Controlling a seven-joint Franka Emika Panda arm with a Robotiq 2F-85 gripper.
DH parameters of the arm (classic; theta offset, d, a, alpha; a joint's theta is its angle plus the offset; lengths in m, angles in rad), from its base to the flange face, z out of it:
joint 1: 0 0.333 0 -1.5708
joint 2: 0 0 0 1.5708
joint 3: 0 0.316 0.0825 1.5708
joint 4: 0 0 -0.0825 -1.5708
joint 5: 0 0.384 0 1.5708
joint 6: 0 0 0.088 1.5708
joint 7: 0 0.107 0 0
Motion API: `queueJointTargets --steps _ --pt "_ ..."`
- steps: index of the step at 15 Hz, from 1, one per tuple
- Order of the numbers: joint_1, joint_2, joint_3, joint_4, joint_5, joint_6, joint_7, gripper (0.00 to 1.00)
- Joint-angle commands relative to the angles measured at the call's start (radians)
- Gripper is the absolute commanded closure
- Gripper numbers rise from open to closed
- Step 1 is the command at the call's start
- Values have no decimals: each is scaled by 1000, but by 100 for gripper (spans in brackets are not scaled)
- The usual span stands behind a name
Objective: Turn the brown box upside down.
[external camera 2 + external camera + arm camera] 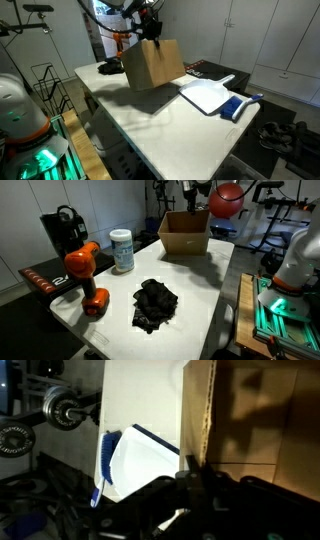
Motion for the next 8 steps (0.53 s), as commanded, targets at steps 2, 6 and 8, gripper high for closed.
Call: queueJointTargets --steps 2,6,8 --pt "6 0 7 6 -6 -4 4 95" --pt "10 -7 10 -9 -57 -15 -1 99" --pt "34 -14 29 -17 -170 -61 14 99"
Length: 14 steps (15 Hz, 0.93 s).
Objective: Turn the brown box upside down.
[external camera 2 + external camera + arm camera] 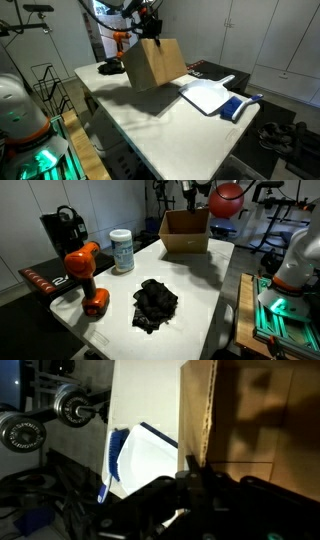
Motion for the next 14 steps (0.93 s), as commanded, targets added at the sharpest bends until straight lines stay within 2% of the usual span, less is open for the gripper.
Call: queueJointTargets --steps 1,5,12,14 --pt "39 -14 31 -24 -170 -75 16 99" --pt "78 -1 72 -66 -336 -130 46 99" --pt "124 48 114 -174 -498 -152 238 99" --pt "131 59 121 -183 -506 -158 274 99"
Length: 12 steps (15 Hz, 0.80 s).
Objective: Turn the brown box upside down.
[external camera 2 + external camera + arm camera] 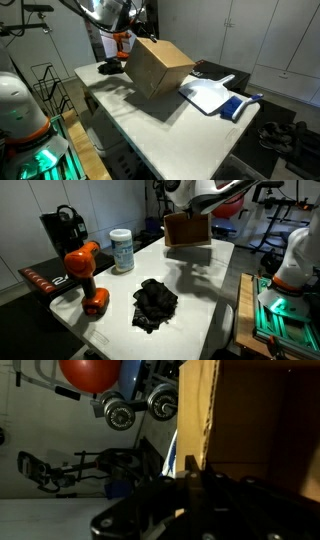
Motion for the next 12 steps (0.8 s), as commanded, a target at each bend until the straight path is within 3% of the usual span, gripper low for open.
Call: queueJointTargets --steps 1,11,12 --pt "19 21 14 -31 -45 -30 80 99" --pt "23 52 25 -62 -21 12 96 99" --pt "23 51 26 -64 -17 20 94 91"
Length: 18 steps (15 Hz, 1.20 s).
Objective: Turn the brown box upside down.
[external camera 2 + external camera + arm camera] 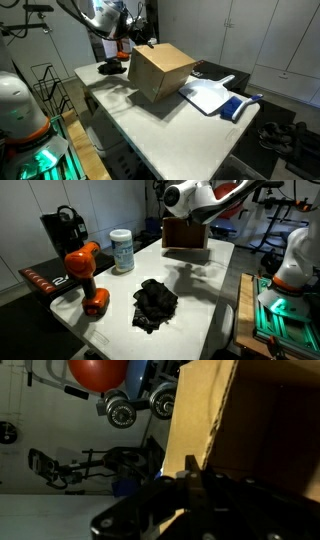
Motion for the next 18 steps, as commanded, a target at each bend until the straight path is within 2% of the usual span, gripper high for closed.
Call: queueJointTargets --steps 1,12,15,18 --pt "-2 19 6 -21 15 41 0 83" --pt "-8 36 8 -39 66 174 -28 0" --pt "-12 18 8 -38 130 232 -60 0" --pt "-10 -11 4 -31 179 237 -73 0"
